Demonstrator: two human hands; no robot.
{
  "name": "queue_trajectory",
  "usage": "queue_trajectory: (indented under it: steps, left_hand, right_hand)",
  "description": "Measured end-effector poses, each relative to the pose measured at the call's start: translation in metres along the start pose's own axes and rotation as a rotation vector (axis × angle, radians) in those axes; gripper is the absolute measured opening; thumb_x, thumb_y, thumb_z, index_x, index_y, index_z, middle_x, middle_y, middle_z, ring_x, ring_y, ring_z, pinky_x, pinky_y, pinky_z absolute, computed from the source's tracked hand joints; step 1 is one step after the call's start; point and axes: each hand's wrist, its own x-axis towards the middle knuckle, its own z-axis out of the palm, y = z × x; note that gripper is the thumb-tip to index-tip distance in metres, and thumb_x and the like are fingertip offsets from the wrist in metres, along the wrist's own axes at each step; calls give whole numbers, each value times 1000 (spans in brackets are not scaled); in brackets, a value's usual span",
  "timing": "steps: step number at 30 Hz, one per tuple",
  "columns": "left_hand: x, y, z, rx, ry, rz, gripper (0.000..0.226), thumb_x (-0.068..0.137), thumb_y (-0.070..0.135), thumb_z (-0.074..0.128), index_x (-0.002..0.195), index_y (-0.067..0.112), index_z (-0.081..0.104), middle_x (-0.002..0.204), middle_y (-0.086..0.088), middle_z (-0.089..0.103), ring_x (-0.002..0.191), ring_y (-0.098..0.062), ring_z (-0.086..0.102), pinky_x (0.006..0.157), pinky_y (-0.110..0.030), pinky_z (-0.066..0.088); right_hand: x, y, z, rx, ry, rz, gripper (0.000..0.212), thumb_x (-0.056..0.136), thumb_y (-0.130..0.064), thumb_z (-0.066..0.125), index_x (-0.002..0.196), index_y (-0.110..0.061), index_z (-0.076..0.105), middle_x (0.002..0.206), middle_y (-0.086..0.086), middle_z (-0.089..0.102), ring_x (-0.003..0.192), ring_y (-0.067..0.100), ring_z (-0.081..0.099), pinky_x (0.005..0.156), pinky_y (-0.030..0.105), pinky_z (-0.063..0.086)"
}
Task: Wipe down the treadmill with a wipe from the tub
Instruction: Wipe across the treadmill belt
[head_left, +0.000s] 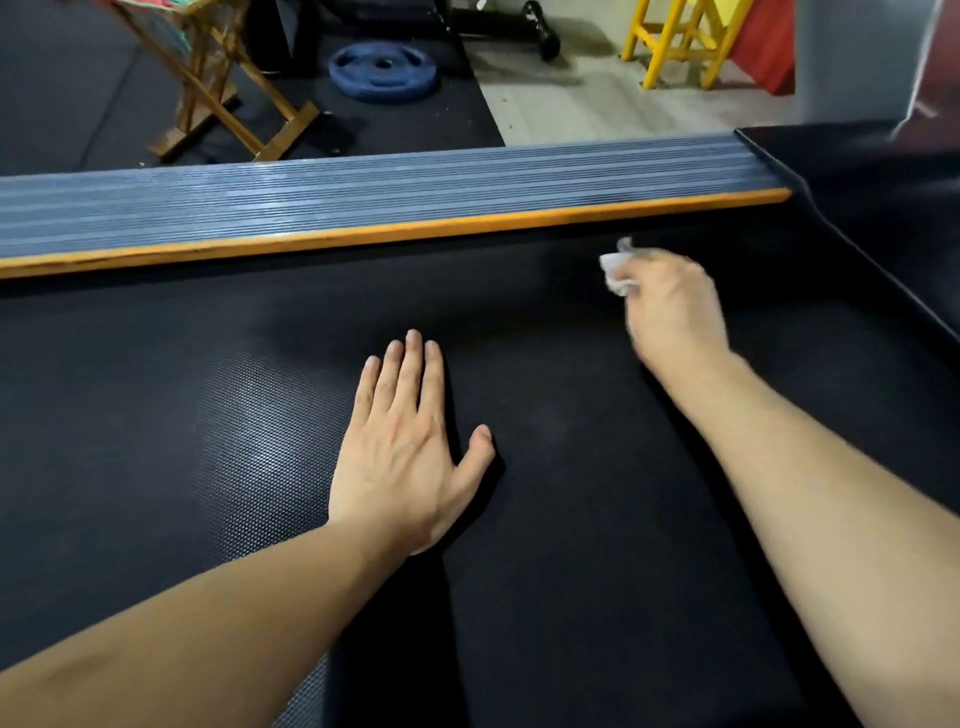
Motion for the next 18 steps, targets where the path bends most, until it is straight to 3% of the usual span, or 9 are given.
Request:
queue_trajectory:
  steps: [3, 5, 7, 9, 11, 13, 15, 18]
  left_hand:
    - [1, 0, 0, -3, -11, 2, 94, 91, 66, 11, 162, 7, 3, 170, -11, -5, 157, -22, -8, 128, -41, -1]
    - [0, 0, 1, 12, -22, 2, 94, 91, 67, 10, 162, 6, 1, 170, -11, -6, 157, -21, -9, 128, -40, -1]
    - [1, 0, 0, 19, -22, -1, 95, 91, 68, 9, 162, 6, 1, 170, -11, -7, 157, -20, -10, 127, -40, -2]
    - [1, -1, -1, 22, -23, 0, 95, 89, 68, 10, 162, 7, 1, 170, -10, -7, 157, -20, -10, 127, -40, -3]
    - [2, -1, 0, 29, -21, -2, 95, 89, 68, 8, 162, 8, 0, 170, -9, -8, 157, -19, -10, 127, -39, -3]
    - [2, -1, 2, 31, -8, -2, 96, 88, 69, 6, 162, 9, -1, 170, -9, -8, 157, -19, -10, 127, -39, -4]
    - [1, -2, 4, 26, -2, -4, 97, 86, 69, 6, 163, 9, 0, 171, -8, -6, 157, -19, -9, 127, -39, -4]
    - [5, -3, 4, 36, 7, -9, 96, 86, 67, 8, 163, 9, 3, 171, -8, -4, 157, -19, -6, 127, -38, -4]
  right_hand:
    - [-29, -63, 24, 169, -7, -271, 34, 89, -16, 48, 102, -8, 78, 104, 17, 75, 90, 35, 70, 78, 24, 40]
    - [-59, -98, 43, 199, -107, -482, 44, 91, -25, 38, 111, -12, 75, 118, 12, 72, 96, 29, 66, 86, 27, 44]
    - [-69, -102, 42, 211, -175, -552, 47, 93, -30, 36, 118, -17, 72, 131, 5, 67, 105, 21, 59, 96, 21, 40]
    - [-59, -68, 34, 193, -101, -489, 43, 93, -30, 39, 117, -21, 74, 127, 4, 69, 109, 20, 58, 99, 18, 36]
    - [-51, -17, 20, 144, 38, -255, 39, 93, -28, 42, 114, -24, 74, 119, 7, 71, 112, 27, 61, 100, 28, 41]
    - [-61, 25, 7, 53, 95, -49, 32, 96, -10, 50, 116, -17, 73, 121, 10, 68, 114, 32, 59, 98, 36, 44]
    - [-76, 39, 6, 62, 147, 34, 37, 96, 3, 54, 125, -12, 70, 128, 6, 64, 116, 29, 56, 96, 33, 43]
    - [-76, 37, 13, 139, 211, 66, 37, 98, 0, 53, 126, -17, 70, 132, 0, 62, 121, 22, 54, 96, 21, 36]
